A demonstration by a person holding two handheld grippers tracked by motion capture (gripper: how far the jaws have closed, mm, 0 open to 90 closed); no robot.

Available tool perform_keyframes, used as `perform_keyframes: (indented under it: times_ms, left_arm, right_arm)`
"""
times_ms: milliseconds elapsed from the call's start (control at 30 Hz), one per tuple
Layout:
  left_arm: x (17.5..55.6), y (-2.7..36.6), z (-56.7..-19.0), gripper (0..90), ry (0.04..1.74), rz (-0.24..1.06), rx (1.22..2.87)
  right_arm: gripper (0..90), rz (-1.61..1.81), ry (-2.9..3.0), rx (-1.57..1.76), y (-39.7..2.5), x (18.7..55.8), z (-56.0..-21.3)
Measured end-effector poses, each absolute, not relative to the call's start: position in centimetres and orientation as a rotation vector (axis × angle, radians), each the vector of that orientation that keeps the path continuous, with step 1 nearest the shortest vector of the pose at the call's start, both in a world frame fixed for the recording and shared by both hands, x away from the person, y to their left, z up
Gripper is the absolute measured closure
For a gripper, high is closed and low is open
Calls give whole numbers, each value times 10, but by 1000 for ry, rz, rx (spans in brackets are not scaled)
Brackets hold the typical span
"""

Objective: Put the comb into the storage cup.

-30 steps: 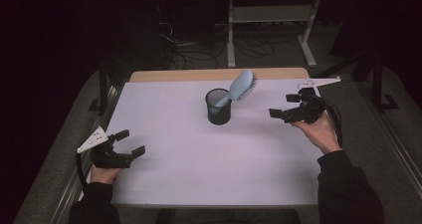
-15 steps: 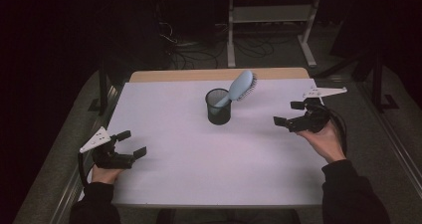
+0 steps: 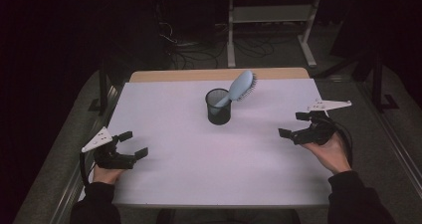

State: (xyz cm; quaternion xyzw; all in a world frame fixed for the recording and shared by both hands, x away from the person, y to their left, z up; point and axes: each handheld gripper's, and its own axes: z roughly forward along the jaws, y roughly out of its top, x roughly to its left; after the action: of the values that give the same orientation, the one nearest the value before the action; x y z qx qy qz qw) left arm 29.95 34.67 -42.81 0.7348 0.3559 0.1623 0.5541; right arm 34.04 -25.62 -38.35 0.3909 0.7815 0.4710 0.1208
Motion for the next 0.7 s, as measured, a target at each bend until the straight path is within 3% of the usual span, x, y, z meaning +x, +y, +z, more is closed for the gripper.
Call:
perform_keyframes:
  times_ms: [700]
  left_arm:
    - [300,351,-429,0,856,385,1732]
  right_arm:
    - [0,1417,2216,1167,-274,306,-408]
